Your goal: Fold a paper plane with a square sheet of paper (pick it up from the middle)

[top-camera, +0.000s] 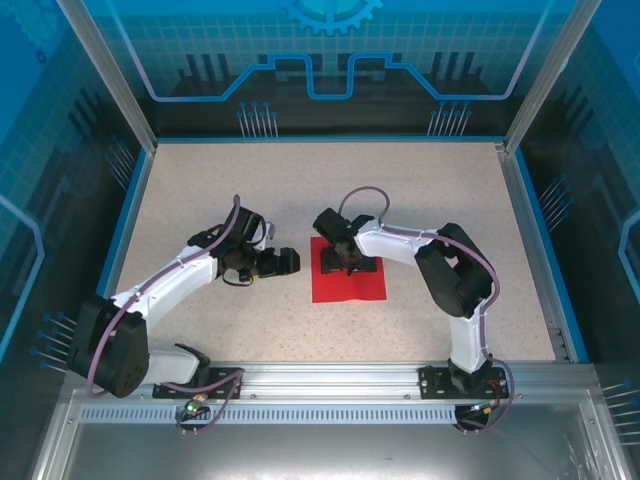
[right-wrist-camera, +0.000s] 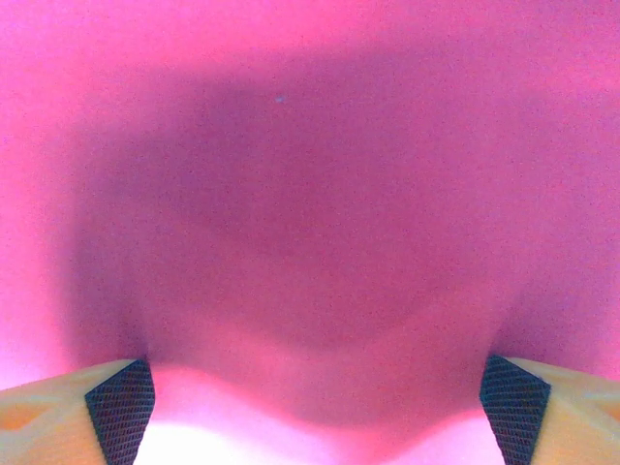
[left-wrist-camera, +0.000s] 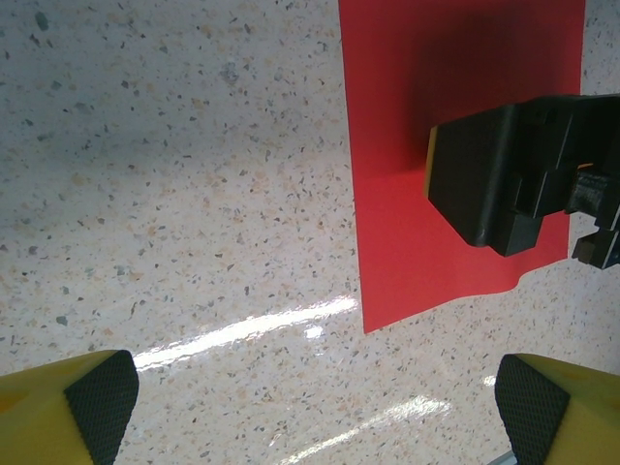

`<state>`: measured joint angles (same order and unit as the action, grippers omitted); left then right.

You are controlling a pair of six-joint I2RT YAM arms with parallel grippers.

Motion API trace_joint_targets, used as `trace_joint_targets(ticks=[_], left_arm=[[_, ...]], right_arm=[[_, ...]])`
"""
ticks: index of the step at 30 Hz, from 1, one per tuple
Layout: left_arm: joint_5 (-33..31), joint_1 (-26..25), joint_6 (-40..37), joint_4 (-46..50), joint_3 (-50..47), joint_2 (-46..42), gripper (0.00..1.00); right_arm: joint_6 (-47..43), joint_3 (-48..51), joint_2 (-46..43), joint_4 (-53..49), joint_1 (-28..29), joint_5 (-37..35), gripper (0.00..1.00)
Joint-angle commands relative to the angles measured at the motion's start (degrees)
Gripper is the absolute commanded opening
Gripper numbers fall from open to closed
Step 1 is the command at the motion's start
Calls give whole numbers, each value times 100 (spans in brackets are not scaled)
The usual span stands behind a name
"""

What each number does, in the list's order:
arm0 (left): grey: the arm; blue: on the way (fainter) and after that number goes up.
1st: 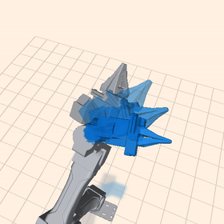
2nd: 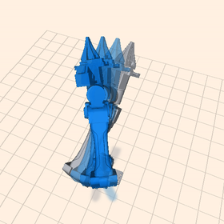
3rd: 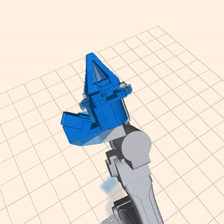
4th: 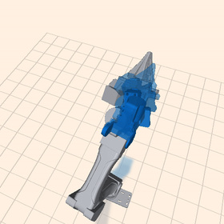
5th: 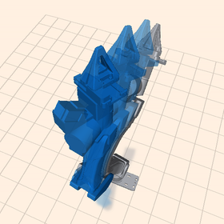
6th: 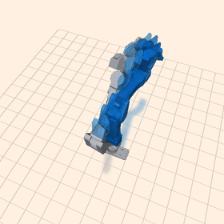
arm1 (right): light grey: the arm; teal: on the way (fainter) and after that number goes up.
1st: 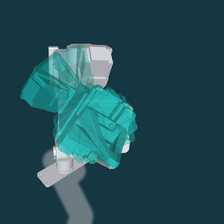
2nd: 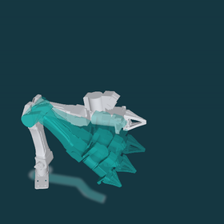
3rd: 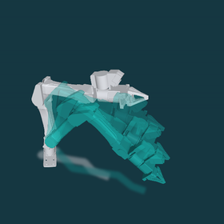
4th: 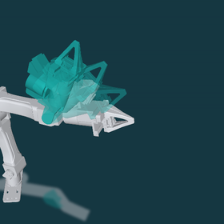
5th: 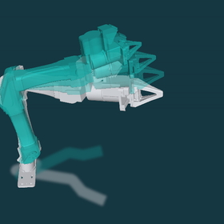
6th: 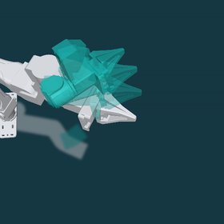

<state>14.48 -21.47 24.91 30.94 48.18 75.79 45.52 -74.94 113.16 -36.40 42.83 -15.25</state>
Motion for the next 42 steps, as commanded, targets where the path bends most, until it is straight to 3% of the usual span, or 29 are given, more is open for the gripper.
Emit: trace_joint_targets(ticks=[1,13,19,28,35,42], left_arm=[[160,49,-138,55,-88,-12,99],[152,56,-153,69,-63,50,99],[143,56,-153,70,-70,32,99],[3,85,-94,207,-40,-127,99],[3,485,-58,501,-19,-611,99],[239,800,-65,860,196,-1118,99]], right_arm=[[144,111,428,63,119,28,90],[-110,-126,147,-79,239,-372,64],[-190,-115,42,134,264,-190,41],[-272,4,-474,484,311,30,25],[-275,175,-1107,959,305,743,21],[310,1305,-2040,3058,-85,2426,21]])
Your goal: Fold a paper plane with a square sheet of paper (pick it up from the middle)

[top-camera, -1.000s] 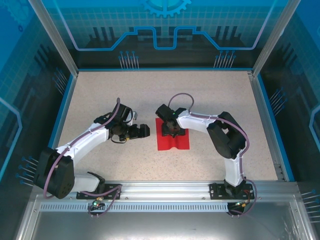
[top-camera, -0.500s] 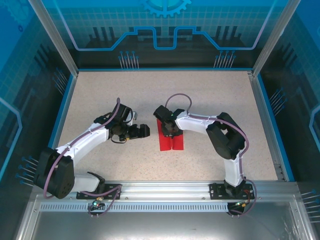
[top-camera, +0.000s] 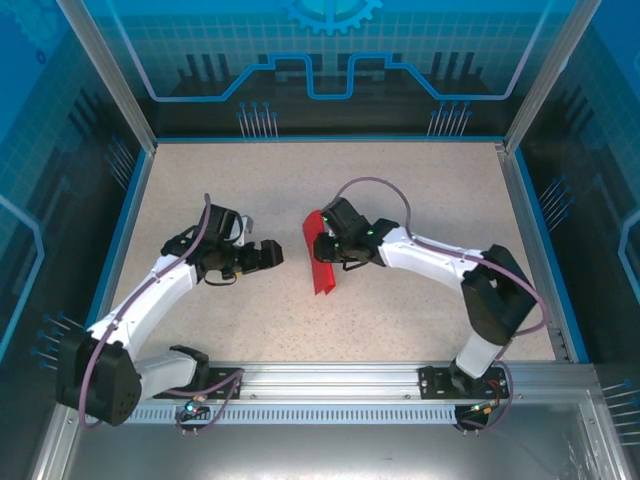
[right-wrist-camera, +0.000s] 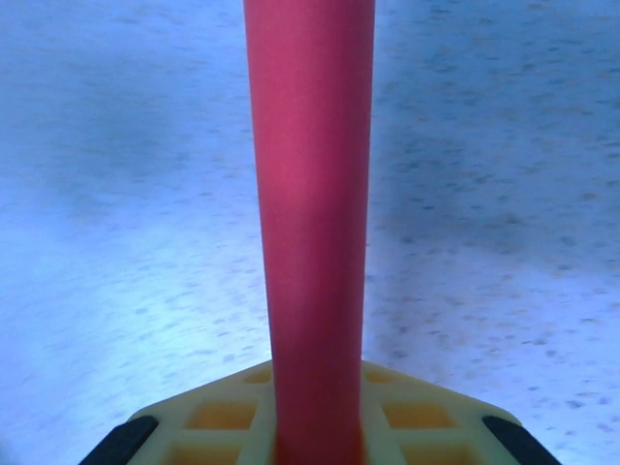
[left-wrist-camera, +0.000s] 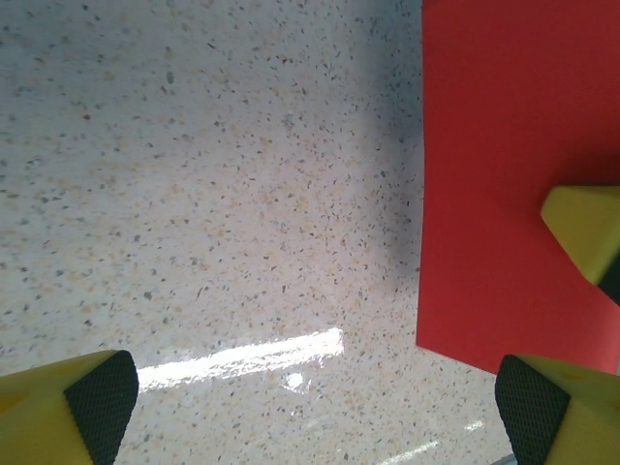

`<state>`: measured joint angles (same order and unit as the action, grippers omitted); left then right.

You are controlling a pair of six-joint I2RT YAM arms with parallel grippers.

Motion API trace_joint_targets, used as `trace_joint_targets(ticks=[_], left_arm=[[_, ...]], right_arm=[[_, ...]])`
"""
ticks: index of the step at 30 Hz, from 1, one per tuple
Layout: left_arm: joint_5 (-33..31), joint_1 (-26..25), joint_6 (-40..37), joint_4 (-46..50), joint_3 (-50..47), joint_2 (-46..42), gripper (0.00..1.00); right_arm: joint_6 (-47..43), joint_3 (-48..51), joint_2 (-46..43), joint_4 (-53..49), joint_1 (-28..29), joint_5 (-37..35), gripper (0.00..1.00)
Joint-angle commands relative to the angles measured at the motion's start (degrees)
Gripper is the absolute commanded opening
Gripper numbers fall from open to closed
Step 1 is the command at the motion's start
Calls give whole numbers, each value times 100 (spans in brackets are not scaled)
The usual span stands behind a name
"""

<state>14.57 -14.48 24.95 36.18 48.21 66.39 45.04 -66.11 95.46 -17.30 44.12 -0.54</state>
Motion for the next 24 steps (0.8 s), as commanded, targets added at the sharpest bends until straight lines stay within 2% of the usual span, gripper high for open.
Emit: trace_joint_targets(ticks=[1,4,9,11,17,24], left_arm=[[324,110,-40,330,230,-221,99],[705,114,132,128,236,-223,99],[1391,33,604,-692,27,10,99],[1411,-139,734,-929,-4,184,99],[1328,-711,1061,-1605,30,883,99],[1237,-1210,1552,-2348,173,1692,92]], right_arm=[[449,621,-353,1465,-287,1185,21],[551,1112,-417,2091,-488,1659,21],[601,1973,-458,2766,-766,2007,21],[637,2292,-425,3064,-914,2233,21],[253,2728,-408,2946,-1152,2440,21],[47,3096,-390,3112,-1400,2641,22]])
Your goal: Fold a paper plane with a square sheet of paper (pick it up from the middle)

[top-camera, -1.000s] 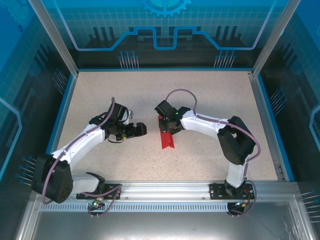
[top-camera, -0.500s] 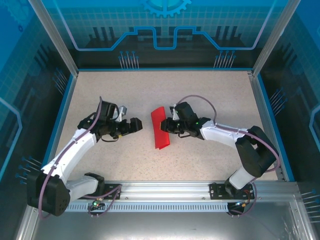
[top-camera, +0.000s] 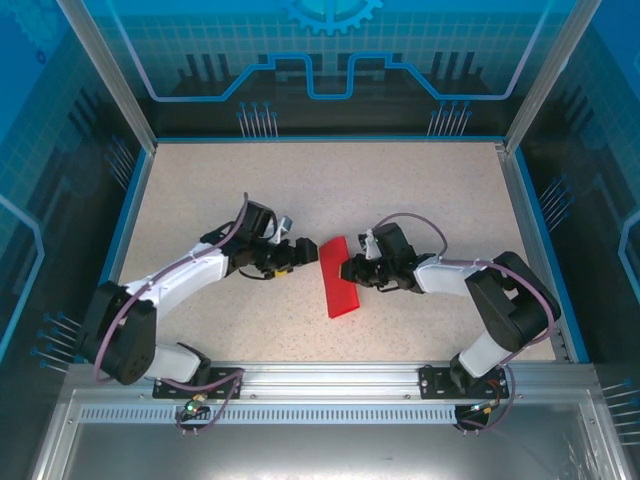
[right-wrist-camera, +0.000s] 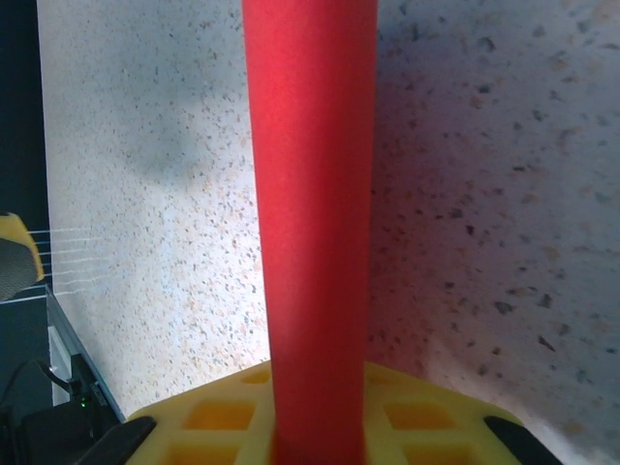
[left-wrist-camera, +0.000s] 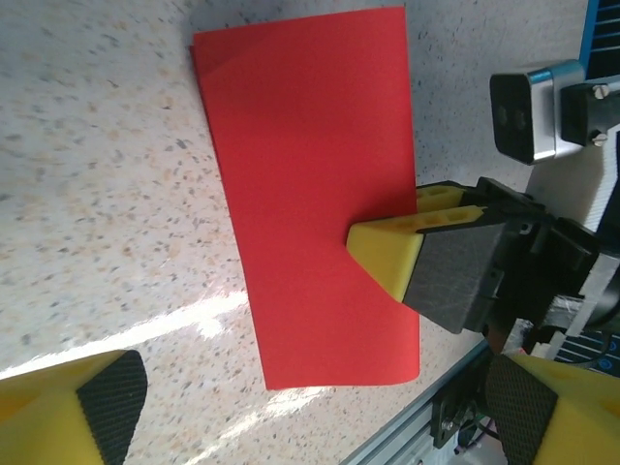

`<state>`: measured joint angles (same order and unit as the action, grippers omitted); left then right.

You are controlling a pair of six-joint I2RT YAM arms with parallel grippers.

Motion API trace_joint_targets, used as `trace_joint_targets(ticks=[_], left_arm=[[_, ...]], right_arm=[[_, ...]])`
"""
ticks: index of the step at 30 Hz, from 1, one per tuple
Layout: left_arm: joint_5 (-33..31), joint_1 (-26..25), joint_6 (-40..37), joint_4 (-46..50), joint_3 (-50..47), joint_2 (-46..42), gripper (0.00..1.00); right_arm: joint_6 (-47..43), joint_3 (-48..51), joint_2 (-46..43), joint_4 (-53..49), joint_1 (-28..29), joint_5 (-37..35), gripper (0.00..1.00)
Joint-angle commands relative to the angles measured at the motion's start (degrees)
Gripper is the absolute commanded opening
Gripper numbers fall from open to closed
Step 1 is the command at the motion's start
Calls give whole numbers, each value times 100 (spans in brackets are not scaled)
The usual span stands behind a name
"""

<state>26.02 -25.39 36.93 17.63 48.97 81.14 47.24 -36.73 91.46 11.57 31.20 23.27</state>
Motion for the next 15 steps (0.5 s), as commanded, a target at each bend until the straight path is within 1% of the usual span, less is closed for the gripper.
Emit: trace_joint_targets(ticks=[1,5,7,9,11,12,15], left_arm=[[64,-160,447,-610,94,335,91],[-38,-376,795,-1130,10,733,83],[-243,-525,826,-1235,41,888,80],[-455,-626,825,-1175,102,1048,72],[-651,-742,853,-1205,95,1158,58],[-740,-804,851,-1207,96,1196,54],[-954,-948,835,-1173,137,1335,45]], right_arm=[[-180,194,18,261,-134,270,22],[-213,285,72,360,-180,363,22],[-208,363,114,531,-226,401,22],[-200,411,151,619,-267,447,22],[-207,438,170,659,-299,479,22],[-220,443,179,670,-303,486,22],[-234,456,179,695,-325,512,23]])
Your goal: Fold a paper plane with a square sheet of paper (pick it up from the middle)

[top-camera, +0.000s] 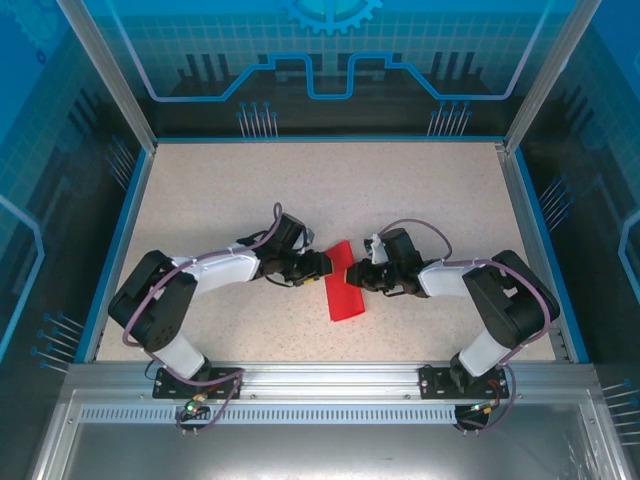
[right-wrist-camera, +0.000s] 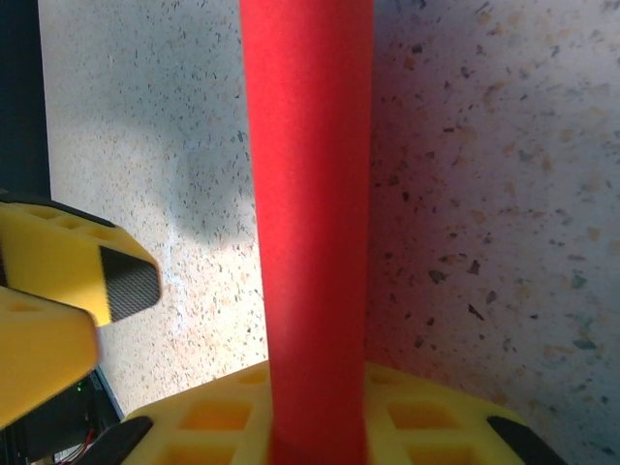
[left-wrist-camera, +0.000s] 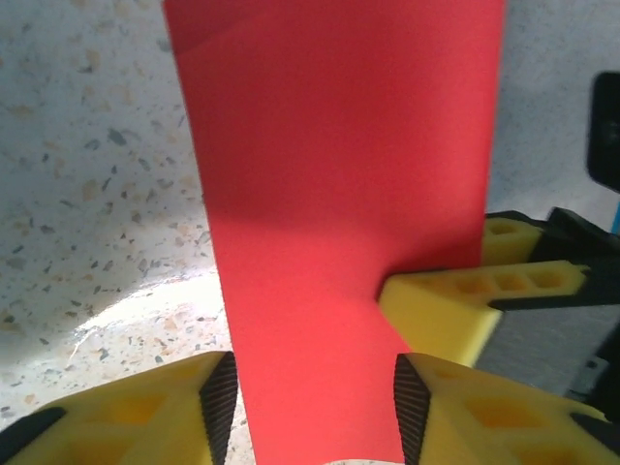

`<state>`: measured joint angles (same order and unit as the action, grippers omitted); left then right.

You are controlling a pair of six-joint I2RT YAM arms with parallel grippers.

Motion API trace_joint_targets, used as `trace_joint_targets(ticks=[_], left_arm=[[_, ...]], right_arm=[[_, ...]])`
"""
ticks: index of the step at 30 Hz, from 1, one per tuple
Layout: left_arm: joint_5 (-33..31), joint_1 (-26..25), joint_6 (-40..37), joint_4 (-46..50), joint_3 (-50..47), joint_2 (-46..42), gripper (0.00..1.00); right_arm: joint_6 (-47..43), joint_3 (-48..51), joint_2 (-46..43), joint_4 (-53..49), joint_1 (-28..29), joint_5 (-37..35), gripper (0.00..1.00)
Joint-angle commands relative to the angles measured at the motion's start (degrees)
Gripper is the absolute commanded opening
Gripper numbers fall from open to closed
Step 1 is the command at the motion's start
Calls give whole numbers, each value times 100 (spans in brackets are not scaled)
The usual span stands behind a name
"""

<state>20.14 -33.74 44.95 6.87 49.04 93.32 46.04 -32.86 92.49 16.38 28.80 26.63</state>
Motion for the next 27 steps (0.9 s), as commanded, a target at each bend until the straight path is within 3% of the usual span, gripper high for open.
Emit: trace_joint_targets(ticks=[1,10,19,27], left_arm=[[-403,-147,7,-93,154,183,42],[-509,-351,-132,-16,400,631,22],[-659,-424,-274,186,537,960,17],[-582,-448,-335,148,537,1123,16]], right_arm=[[-121,69,84,216,-91,183,23],[-187,87,153,251,-93,217,23],[-237,37,125,140,-101,204,26],[-481,-80,-252,-544,-113,-103,40]])
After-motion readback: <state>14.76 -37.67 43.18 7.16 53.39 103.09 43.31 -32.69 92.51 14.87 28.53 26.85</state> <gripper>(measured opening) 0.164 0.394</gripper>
